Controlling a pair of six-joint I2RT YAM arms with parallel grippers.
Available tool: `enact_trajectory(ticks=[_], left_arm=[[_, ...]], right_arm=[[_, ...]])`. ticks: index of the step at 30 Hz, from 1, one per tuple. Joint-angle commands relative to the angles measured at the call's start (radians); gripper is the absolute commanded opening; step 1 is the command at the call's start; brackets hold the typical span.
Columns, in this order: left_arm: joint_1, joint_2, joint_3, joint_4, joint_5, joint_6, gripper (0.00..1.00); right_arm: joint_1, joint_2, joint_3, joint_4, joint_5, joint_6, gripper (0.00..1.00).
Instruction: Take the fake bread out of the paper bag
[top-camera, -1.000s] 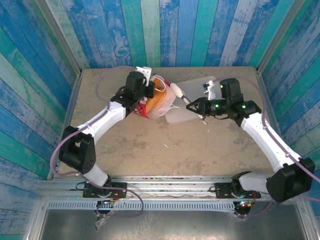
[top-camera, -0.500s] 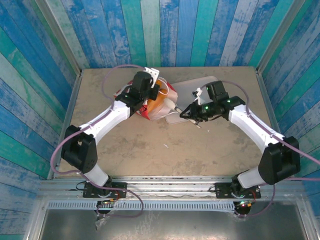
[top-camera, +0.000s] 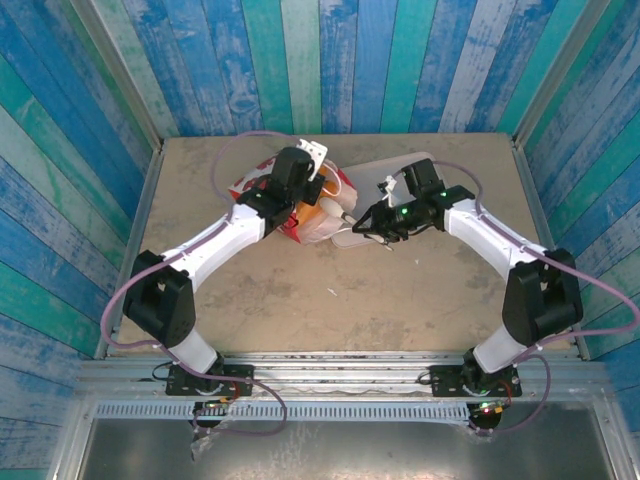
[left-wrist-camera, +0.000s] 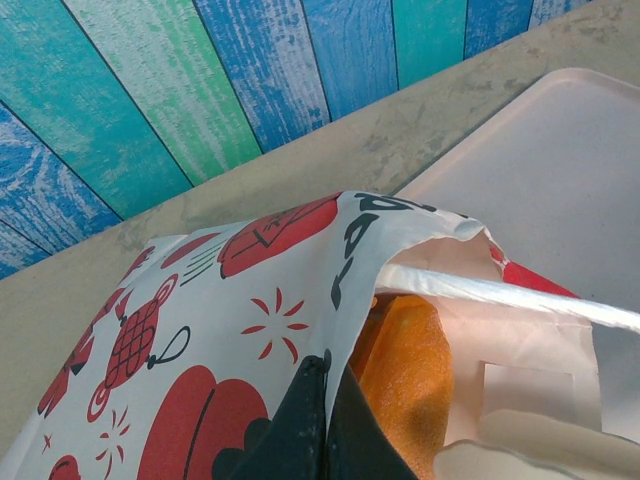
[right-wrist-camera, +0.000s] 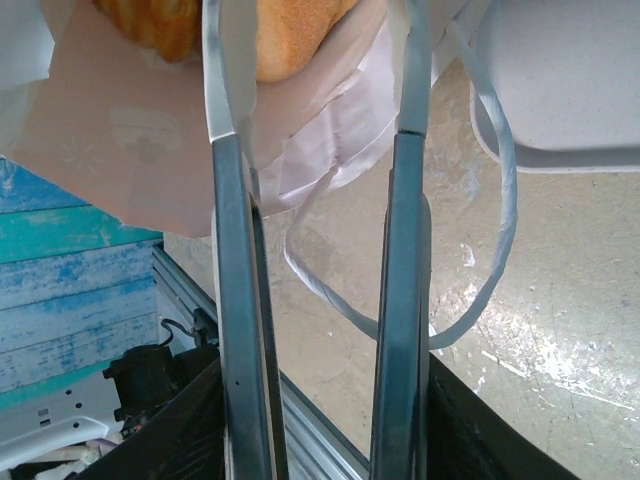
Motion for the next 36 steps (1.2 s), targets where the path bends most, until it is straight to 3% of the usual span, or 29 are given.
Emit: enact_trajectory(ticks=[1, 19, 36], left_arm=[[-0.014, 0.019, -0.012, 0.061, -0.023, 0.015, 0.0], [-0.032, 0.036, -0.037, 0.097, -0.028, 0.014, 0.0], [-0.036, 0.032, -0.039, 0.12, 0.006, 0.017, 0.0]], right_arm=[[-0.008, 0.015, 0.033, -0.004, -0.033, -0.002, 0.47], [-0.014, 0.091, 0.061, -0.001, -0.038, -0.003, 0.56], [-0.014, 0.188, 0.137, 0.002, -0.065, -0.023, 0.55]])
